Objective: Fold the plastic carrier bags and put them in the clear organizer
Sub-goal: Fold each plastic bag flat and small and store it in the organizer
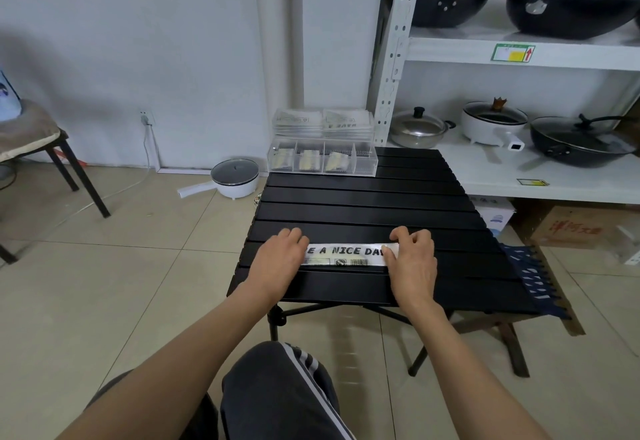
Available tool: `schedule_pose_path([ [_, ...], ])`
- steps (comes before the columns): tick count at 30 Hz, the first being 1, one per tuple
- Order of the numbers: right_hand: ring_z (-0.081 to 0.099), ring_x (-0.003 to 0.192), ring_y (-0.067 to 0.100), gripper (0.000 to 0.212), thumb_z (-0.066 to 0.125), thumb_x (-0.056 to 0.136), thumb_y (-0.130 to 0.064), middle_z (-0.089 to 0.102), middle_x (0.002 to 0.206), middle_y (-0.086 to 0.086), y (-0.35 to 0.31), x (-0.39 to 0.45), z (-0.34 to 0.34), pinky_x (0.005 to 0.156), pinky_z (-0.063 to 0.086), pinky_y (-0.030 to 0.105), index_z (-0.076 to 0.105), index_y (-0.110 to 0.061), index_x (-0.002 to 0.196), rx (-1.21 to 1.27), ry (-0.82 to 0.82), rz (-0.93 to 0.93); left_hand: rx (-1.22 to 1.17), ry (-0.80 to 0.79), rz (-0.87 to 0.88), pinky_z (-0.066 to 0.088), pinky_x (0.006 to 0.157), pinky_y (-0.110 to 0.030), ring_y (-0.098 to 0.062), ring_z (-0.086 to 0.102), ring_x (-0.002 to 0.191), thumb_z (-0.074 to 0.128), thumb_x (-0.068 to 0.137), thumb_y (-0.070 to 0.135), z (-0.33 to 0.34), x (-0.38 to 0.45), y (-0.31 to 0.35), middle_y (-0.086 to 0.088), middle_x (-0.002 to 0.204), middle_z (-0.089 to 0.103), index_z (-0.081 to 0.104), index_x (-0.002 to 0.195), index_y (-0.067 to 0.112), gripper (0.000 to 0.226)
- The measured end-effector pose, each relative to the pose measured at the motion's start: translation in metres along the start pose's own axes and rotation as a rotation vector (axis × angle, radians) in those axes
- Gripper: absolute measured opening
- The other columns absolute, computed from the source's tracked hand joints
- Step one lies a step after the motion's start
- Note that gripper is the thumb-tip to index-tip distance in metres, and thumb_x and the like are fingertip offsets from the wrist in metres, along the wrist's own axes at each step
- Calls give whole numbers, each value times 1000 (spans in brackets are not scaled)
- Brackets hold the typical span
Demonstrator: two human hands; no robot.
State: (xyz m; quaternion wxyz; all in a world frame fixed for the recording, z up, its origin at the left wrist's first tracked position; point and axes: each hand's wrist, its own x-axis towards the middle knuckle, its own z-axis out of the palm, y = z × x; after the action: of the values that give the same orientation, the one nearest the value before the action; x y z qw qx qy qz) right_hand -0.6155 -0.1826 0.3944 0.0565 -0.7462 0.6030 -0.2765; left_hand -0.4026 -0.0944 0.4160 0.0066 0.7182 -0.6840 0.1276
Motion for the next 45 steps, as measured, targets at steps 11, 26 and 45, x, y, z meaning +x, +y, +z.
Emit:
schedule_pose_path([
  [11, 52, 101, 20, 18, 68, 86, -23, 55, 112, 3, 0, -3, -4, 87, 41, 39, 70, -20, 104, -127, 99, -233, -20, -100, -152, 47, 79, -28, -23, 45, 113, 45, 96, 46, -11, 11, 22, -7, 122, 48, 46, 126, 8, 49],
  [26, 43, 119, 3, 23, 48, 94, -44, 48, 124, -26, 3, -7, 3, 103, 34, 33, 53, -46, 117, 58, -286, -436, 225, -150, 98, 43, 85, -36, -29, 50, 109, 57, 89, 18, -34, 21, 28, -12, 120, 51, 50, 122, 7, 36],
  [45, 54, 82, 15, 30, 66, 79, -9, 61, 97, -3, -5, -14, -12, 66, 35, 27, 70, -17, 107, 149, 350, -495, -518, 267, 255, 53, 74, -38, -24, 60, 87, 53, 91, 9, -15, 48, 8, 0, 128, 44, 52, 111, 11, 20],
])
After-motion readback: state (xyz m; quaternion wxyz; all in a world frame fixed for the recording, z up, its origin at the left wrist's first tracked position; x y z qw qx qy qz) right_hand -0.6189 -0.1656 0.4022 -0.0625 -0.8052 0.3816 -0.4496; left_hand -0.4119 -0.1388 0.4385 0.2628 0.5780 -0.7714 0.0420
